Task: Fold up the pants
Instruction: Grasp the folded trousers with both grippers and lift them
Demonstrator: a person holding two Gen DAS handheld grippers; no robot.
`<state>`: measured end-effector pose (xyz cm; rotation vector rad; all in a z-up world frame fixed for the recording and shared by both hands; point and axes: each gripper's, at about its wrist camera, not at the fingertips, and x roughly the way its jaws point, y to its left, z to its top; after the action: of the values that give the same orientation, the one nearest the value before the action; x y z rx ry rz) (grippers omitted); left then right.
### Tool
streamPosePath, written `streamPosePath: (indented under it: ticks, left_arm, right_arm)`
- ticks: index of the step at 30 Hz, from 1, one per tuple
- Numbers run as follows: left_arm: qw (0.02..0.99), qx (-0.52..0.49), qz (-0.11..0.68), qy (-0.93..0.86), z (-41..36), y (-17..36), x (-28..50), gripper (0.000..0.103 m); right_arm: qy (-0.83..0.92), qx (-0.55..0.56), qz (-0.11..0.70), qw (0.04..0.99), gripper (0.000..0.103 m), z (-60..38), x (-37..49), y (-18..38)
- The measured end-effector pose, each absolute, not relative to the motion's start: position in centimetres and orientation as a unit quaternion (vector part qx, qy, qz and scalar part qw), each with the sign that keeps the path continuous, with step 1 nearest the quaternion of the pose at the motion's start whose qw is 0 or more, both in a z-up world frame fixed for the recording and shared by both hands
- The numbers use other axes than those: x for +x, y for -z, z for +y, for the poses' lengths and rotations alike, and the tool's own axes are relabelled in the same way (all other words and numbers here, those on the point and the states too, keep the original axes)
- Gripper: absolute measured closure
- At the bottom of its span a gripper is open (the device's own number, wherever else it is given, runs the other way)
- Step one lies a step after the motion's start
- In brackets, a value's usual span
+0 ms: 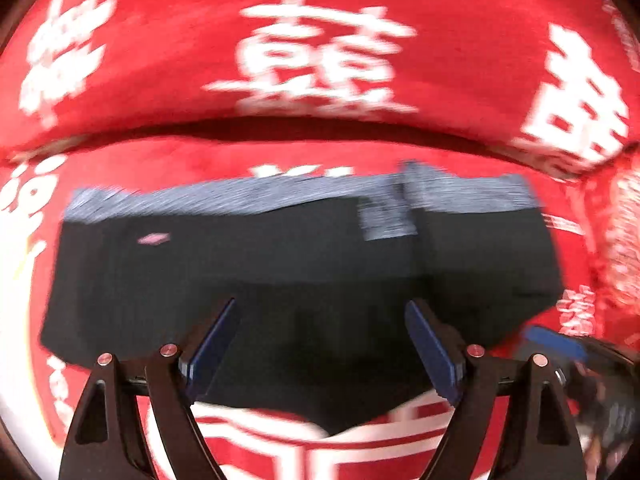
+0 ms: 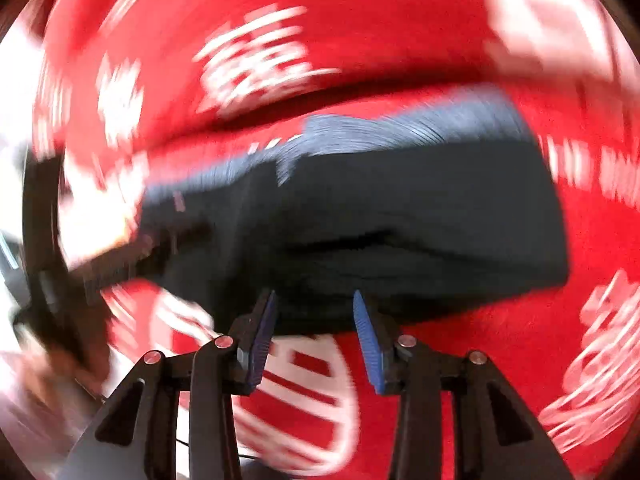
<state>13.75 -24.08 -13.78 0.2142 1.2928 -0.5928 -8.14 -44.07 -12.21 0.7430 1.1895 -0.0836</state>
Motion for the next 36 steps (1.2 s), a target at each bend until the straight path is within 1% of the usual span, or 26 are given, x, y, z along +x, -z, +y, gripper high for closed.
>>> streamPosePath:
  ticks: [2,3,6,8,9,10,11,13,15,16,17,18,19,20,23,24,26,27,29,32,34,36]
  left_arm:
    - [0.744,0.094,0.588,0.304,-26.5,13.5,13.5,0.017]
    - [0.738,0.089,0.590,0.316,-27.5,13.5,13.3,0.017]
    - [0.718,0.074,0.608,0.332,-30.2,14.6,13.3,0.018]
    - [0.697,0.070,0.634,0.326,-31.3,16.2,13.3,0.018]
    - [0.690,0.065,0.644,0.324,-31.5,16.9,13.4,0.020]
    - [0.684,0.062,0.652,0.321,-31.6,17.8,13.4,0.033]
    - [0.680,0.069,0.657,0.318,-31.7,18.3,13.4,0.040]
    - [0.685,0.083,0.651,0.318,-31.5,18.2,12.9,0.041]
    - [0.693,0.093,0.640,0.320,-31.0,16.8,12.2,0.043]
    - [0.703,0.103,0.629,0.316,-30.5,15.9,11.6,0.043]
    - [0.711,0.112,0.622,0.308,-30.2,15.4,11.3,0.043]
    - [0.723,0.126,0.614,0.291,-29.7,15.0,10.8,0.041]
    - [0.728,0.133,0.613,0.278,-29.1,15.0,10.5,0.033]
    - [0.729,0.130,0.615,0.270,-28.7,15.1,10.4,0.028]
    - [0.729,0.123,0.629,0.241,-27.3,15.5,10.6,0.028]
    - [0.730,0.122,0.630,0.236,-27.0,15.4,10.8,0.028]
    - [0.738,0.122,0.621,0.232,-27.0,14.8,11.3,0.028]
    - [0.742,0.127,0.616,0.232,-27.2,14.5,11.5,0.028]
    - [0.748,0.134,0.604,0.239,-28.3,13.7,12.0,0.028]
    - [0.757,0.131,0.587,0.256,-30.7,12.7,12.8,0.028]
    - [0.760,0.130,0.581,0.262,-32.7,12.8,13.3,0.028]
    - [0.759,0.136,0.578,0.267,-34.4,13.6,13.6,0.028]
  right_arm:
    - [0.046,0.422,0.530,0.734,0.060,-46.2,-9.0,13.9]
    - [0.045,0.465,0.506,0.725,0.060,-47.5,-9.5,14.6]
    - [0.043,0.532,0.468,0.704,0.060,-49.7,-9.5,15.8]
    - [0.053,0.568,0.472,0.672,0.060,-49.9,-9.1,17.4]
    - [0.070,0.591,0.474,0.649,0.060,-50.1,-9.3,18.8]
    - [0.073,0.605,0.468,0.640,0.070,-50.3,-9.4,19.4]
    - [0.076,0.623,0.455,0.632,0.086,-50.6,-9.6,19.9]
    - [0.081,0.642,0.442,0.621,0.091,-50.9,-9.7,20.4]
    - [0.067,0.620,0.450,0.639,0.093,-50.0,-9.6,19.0]
    - [0.055,0.601,0.459,0.652,0.097,-49.6,-9.5,18.3]
    - [0.042,0.574,0.475,0.665,0.097,-48.8,-9.5,17.4]
    - [0.041,0.546,0.495,0.674,0.097,-48.0,-9.5,16.8]
    - [0.041,0.531,0.510,0.675,0.097,-47.4,-9.5,16.9]
    - [0.045,0.514,0.529,0.674,0.097,-46.9,-9.5,17.4]
    - [0.051,0.464,0.555,0.689,0.098,-46.1,-8.3,18.8]
    - [0.048,0.446,0.561,0.696,0.096,-45.8,-7.9,18.4]
    - [0.026,0.401,0.585,0.705,0.086,-45.0,-7.0,17.3]
    - [0.009,0.380,0.596,0.707,0.085,-44.5,-6.9,16.5]
    - [-0.011,0.358,0.591,0.723,0.085,-44.1,-6.3,14.6]
    - [0.021,0.335,0.546,0.768,0.085,-46.9,-7.0,11.4]
    - [0.061,0.334,0.532,0.776,0.085,-50.1,-6.5,11.0]
    - [0.076,0.331,0.534,0.774,0.085,-52.4,-5.3,11.6]
